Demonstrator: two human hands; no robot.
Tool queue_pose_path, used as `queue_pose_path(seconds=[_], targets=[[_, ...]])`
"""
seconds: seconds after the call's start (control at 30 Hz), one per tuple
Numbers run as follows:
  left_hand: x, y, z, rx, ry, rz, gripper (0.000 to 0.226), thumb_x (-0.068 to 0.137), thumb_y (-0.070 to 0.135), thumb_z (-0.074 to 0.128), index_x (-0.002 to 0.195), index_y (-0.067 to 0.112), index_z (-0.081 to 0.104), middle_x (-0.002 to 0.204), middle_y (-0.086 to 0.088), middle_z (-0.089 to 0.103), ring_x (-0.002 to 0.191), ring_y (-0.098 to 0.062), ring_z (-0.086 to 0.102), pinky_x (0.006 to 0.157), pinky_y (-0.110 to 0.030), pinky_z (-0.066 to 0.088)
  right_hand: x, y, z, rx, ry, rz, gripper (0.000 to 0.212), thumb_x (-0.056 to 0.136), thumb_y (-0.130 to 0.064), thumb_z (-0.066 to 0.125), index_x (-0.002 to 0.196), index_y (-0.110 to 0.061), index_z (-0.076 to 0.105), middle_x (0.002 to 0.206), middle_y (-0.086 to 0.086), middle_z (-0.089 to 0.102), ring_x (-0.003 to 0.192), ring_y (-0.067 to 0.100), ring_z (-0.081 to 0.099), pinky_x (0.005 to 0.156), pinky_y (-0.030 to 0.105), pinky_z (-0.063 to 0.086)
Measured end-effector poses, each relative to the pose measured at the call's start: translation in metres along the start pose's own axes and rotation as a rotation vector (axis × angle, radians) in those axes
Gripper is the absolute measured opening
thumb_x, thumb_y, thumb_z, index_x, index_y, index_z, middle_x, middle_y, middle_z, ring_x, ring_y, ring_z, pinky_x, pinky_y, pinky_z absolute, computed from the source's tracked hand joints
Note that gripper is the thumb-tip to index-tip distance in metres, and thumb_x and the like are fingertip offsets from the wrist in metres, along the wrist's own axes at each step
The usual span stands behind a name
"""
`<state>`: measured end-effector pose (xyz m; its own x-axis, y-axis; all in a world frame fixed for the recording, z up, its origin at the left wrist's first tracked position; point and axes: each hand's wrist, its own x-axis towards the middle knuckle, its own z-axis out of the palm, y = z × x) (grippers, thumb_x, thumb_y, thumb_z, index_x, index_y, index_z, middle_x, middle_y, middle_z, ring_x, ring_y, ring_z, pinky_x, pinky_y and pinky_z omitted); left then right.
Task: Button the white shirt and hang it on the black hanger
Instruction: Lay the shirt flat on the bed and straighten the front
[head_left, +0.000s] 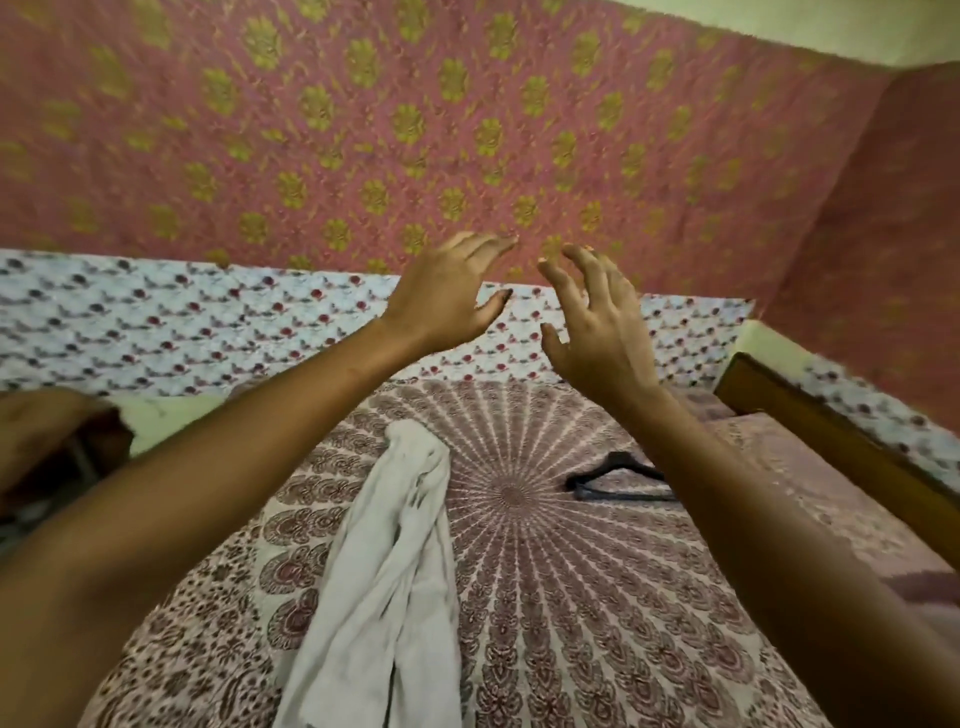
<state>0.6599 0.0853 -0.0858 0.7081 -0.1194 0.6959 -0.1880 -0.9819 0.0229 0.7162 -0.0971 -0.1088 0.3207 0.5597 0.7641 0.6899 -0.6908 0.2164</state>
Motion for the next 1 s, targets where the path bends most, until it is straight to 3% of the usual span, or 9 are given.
queue_pose_path(seconds=[0.13, 0.37, 0.5, 0.53, 0.63, 0.83, 1.0], targets=[[-0.012, -0.039, 0.046, -0.016, -0.123, -0.096, 0.058, 0.092, 0.036, 0.05, 0.143, 0.015, 0.032, 0.145, -0.005, 0.04, 0.134, -0.022, 0.034, 0.109, -0.033, 0.028, 0.005, -0.011, 0.067, 0.07, -0.075, -0.02, 0.058, 0.079, -0.023, 0.061, 0.133, -0.011, 0.045, 0.132, 0.022, 0.049, 0.12, 0.04, 0.047, 0.095, 0.05, 0.043], [-0.052, -0.102, 0.141, -0.033, -0.334, -0.238, 0.055, 0.093, 0.035, 0.049, 0.142, 0.016, 0.033, 0.144, -0.007, 0.042, 0.13, -0.023, 0.038, 0.102, -0.032, 0.033, -0.009, -0.026, 0.189, 0.218, -0.354, 0.025, 0.062, 0.082, -0.024, 0.063, 0.137, -0.017, 0.036, 0.142, 0.017, 0.038, 0.13, 0.036, 0.037, 0.101, 0.052, 0.04], [-0.07, -0.143, 0.212, -0.06, -0.48, -0.356, 0.055, 0.092, 0.033, 0.051, 0.141, 0.016, 0.035, 0.144, -0.009, 0.042, 0.132, -0.026, 0.037, 0.103, -0.033, 0.034, -0.024, -0.023, 0.27, 0.255, -0.606, 0.041, 0.064, 0.093, -0.032, 0.05, 0.148, -0.02, 0.018, 0.156, 0.011, 0.012, 0.144, 0.031, 0.011, 0.113, 0.043, 0.003], [-0.073, -0.152, 0.229, -0.066, -0.517, -0.381, 0.055, 0.092, 0.033, 0.05, 0.141, 0.015, 0.035, 0.144, -0.01, 0.042, 0.132, -0.027, 0.037, 0.102, -0.034, 0.035, -0.028, -0.022, 0.286, 0.278, -0.638, 0.058, 0.065, 0.093, -0.033, 0.05, 0.148, -0.021, 0.017, 0.157, 0.01, 0.01, 0.144, 0.031, 0.009, 0.113, 0.044, 0.001], [-0.081, -0.182, 0.293, -0.086, -0.632, -0.48, 0.056, 0.091, 0.035, 0.05, 0.141, 0.015, 0.034, 0.141, -0.01, 0.044, 0.129, -0.028, 0.039, 0.101, -0.037, 0.038, -0.041, -0.016, 0.349, 0.346, -0.666, 0.097, 0.066, 0.087, -0.028, 0.061, 0.144, -0.017, 0.03, 0.151, 0.013, 0.027, 0.139, 0.034, 0.024, 0.113, 0.054, 0.021], [-0.105, -0.221, 0.414, -0.168, -0.805, -0.642, 0.054, 0.091, 0.034, 0.051, 0.14, 0.015, 0.037, 0.143, -0.008, 0.042, 0.131, -0.027, 0.038, 0.105, -0.038, 0.037, -0.084, -0.007, 0.467, 0.449, -0.842, 0.192, 0.063, 0.082, -0.022, 0.065, 0.139, -0.011, 0.039, 0.142, 0.016, 0.04, 0.132, 0.035, 0.034, 0.11, 0.049, 0.03], [-0.119, -0.239, 0.513, -0.303, -0.812, -0.774, 0.048, 0.092, 0.027, 0.052, 0.136, 0.008, 0.043, 0.139, -0.012, 0.047, 0.128, -0.026, 0.043, 0.106, -0.032, 0.032, -0.125, -0.006, 0.549, 0.619, -0.967, 0.386, 0.054, 0.082, -0.017, 0.063, 0.133, -0.011, 0.045, 0.135, 0.013, 0.044, 0.122, 0.03, 0.043, 0.098, 0.042, 0.044]])
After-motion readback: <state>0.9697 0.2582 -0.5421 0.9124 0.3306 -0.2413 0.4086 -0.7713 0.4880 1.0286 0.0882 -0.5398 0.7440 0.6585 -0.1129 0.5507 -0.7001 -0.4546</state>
